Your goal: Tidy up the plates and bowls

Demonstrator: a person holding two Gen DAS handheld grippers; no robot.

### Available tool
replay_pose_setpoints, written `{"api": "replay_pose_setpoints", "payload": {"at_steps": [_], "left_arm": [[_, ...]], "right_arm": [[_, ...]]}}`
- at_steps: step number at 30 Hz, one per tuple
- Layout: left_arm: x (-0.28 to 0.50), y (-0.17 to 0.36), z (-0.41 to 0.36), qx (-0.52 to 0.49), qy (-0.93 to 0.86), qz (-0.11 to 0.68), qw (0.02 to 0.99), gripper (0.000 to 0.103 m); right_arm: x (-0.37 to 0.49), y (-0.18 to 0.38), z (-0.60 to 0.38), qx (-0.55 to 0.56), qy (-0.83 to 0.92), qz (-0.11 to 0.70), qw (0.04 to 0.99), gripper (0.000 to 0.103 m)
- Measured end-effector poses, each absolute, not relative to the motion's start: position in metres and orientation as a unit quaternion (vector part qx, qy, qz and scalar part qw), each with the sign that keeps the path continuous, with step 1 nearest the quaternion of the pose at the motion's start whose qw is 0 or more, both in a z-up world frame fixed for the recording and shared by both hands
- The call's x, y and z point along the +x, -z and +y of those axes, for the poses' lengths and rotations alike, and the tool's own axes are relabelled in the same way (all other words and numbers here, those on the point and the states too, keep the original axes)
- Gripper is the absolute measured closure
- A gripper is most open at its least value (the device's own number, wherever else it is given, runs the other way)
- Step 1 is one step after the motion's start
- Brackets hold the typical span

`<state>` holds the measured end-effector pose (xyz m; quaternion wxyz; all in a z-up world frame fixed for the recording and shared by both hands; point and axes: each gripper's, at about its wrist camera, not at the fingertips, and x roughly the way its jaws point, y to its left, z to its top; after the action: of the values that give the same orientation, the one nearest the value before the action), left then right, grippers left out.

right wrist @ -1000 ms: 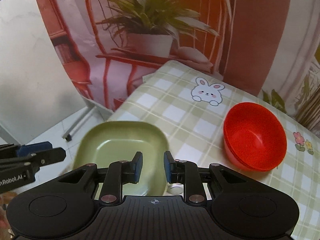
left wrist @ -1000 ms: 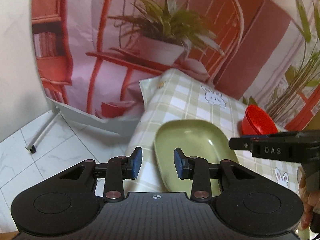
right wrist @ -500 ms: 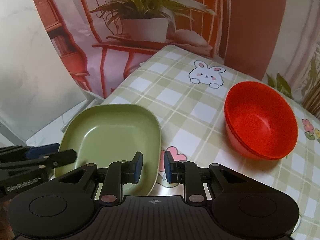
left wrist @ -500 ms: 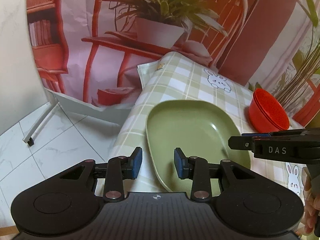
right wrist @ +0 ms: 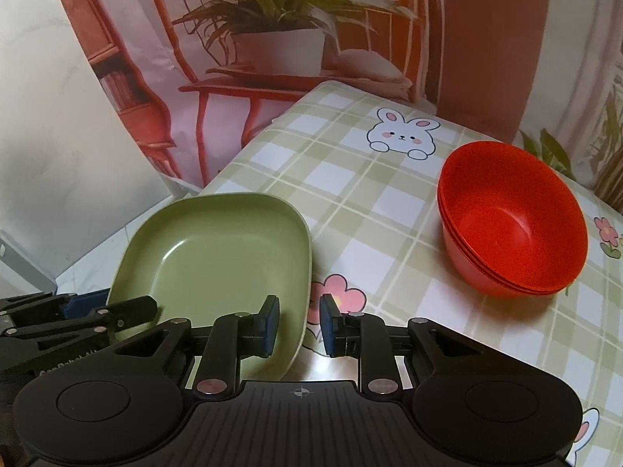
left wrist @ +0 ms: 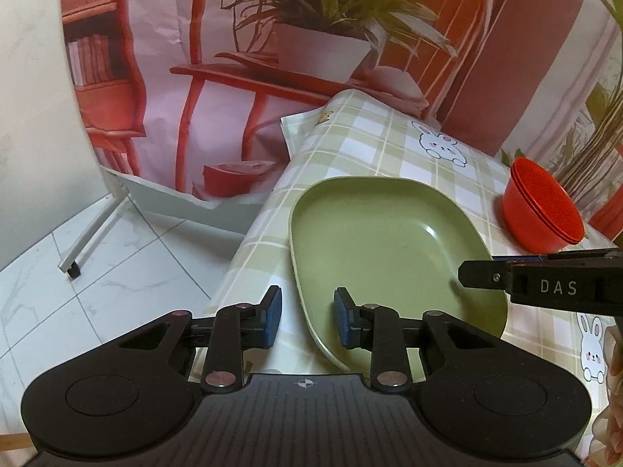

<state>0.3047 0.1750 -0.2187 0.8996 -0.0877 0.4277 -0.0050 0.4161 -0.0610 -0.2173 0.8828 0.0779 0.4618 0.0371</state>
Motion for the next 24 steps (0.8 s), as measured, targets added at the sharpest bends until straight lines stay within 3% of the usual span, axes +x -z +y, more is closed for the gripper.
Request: {"api": "replay_pose_setpoints", "payload": {"at_steps": [6, 9, 10, 11, 24], "left_arm": [[0.305, 0.220, 0.175, -0.086, 0.004, 0.426, 0.901, 0.073], [0.304, 0.220, 0.174, -0.084, 0.004, 0.424, 0.902, 0.074], [0.304, 0.220, 0.174, -0.082, 0.003, 0.423, 0.902, 0.076], [0.304, 0.220, 0.174, -0.080, 0.005, 0.424, 0.902, 0.089], [0.275, 0.180, 0.176, -0.061, -0.011, 0.412, 0.909, 0.089]], "right_arm": [[0.415, 0.221, -0.060, 0.075, -0.038, 0.462, 0.883, 0.081], [0.414, 0.222, -0.058, 0.072, -0.042, 0.463, 0.882, 0.092], [0.412, 0.222, -0.057, 0.072, -0.042, 0.463, 0.883, 0.093], [0.411, 0.221, -0.056, 0.075, -0.043, 0.462, 0.883, 0.094], [0.381, 0.183, -0.053, 0.116, -0.071, 0.443, 0.886, 0.093]]}}
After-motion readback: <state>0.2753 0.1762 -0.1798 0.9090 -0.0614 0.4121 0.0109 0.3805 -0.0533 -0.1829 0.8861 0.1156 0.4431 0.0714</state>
